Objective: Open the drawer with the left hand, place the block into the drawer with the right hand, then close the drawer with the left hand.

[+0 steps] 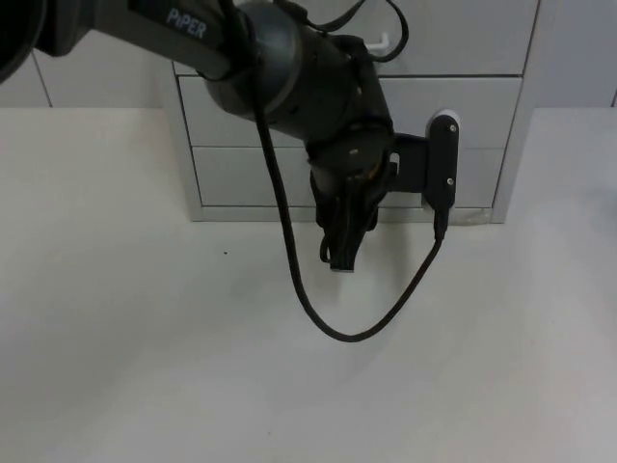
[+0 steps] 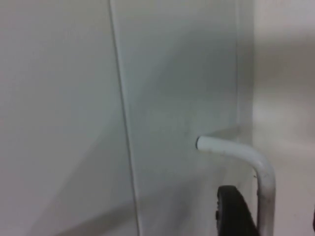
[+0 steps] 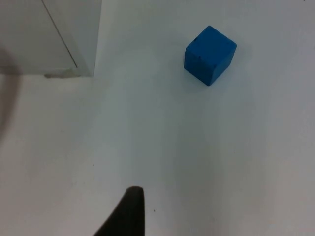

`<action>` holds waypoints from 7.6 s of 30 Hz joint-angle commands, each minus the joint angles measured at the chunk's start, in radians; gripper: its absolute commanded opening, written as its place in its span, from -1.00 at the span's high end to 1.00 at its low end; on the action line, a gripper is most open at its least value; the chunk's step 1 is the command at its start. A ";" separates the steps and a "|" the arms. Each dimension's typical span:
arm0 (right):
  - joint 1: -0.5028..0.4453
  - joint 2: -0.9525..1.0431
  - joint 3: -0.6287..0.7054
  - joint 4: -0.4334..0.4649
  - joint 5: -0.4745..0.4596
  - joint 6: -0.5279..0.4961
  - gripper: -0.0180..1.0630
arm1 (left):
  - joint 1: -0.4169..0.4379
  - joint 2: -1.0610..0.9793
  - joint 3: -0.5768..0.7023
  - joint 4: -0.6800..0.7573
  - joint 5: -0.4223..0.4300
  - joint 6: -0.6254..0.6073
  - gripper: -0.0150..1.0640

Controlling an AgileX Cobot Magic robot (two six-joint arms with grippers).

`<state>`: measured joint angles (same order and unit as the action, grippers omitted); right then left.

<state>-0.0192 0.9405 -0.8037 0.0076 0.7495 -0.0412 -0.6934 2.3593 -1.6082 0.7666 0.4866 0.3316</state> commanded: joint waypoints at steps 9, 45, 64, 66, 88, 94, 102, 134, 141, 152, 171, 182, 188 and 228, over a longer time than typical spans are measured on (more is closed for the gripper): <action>-0.006 -0.002 -0.004 0.014 -0.012 0.004 -0.98 | 0.008 0.072 0.030 -0.093 0.080 0.009 0.36; -0.006 -0.002 -0.004 0.017 0.000 0.004 -0.98 | -0.122 -0.108 0.164 -0.682 0.434 0.336 0.98; -0.006 -0.002 -0.004 0.021 -0.005 0.004 -0.98 | -0.132 -0.184 0.329 -0.782 0.296 0.313 0.98; -0.006 -0.002 -0.004 0.021 -0.005 0.004 -0.98 | -0.144 -0.184 0.329 -0.782 0.300 0.313 0.98; -0.006 -0.002 -0.004 0.017 -0.005 0.004 -0.98 | -0.156 -0.222 0.327 -0.750 0.315 0.302 -0.90; -0.006 -0.002 -0.004 0.017 -0.003 0.004 -0.98 | -0.154 -0.285 0.327 -0.714 0.284 0.294 -0.92; -0.006 -0.002 -0.004 0.017 -0.003 0.004 -0.98 | -0.154 -0.339 0.327 -0.621 0.286 0.246 -0.92; -0.006 -0.002 -0.004 0.020 0.024 0.004 -0.98 | -0.154 -0.762 0.327 -0.707 0.348 0.129 -0.92; -0.006 -0.002 -0.004 0.020 0.030 0.000 -0.98 | -0.099 -0.795 0.327 -0.726 0.365 0.069 -0.92; -0.006 -0.002 -0.004 0.020 0.028 0.000 -0.98 | 0.333 -1.013 0.329 -0.953 0.443 0.064 -0.92; -0.006 -0.002 -0.004 0.014 0.020 0.000 -0.98 | 0.869 -1.326 0.570 -1.042 0.477 -0.052 -0.92; -0.006 -0.002 -0.004 -0.008 0.055 -0.002 -0.98 | 0.876 -1.444 0.697 -1.040 0.440 -0.052 -0.92; -0.006 0.087 -0.106 -0.008 0.141 -0.002 -0.98 | 0.876 -1.448 0.697 -1.040 0.424 -0.052 -0.92; -0.032 1.276 -1.065 -0.027 0.288 -0.525 -0.98 | 0.876 -1.448 0.697 -1.047 0.412 -0.052 -0.92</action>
<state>-0.0435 2.2123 -1.8524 -0.0197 1.0587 -0.5362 0.1818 0.9192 -0.9146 -0.2651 0.9040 0.2870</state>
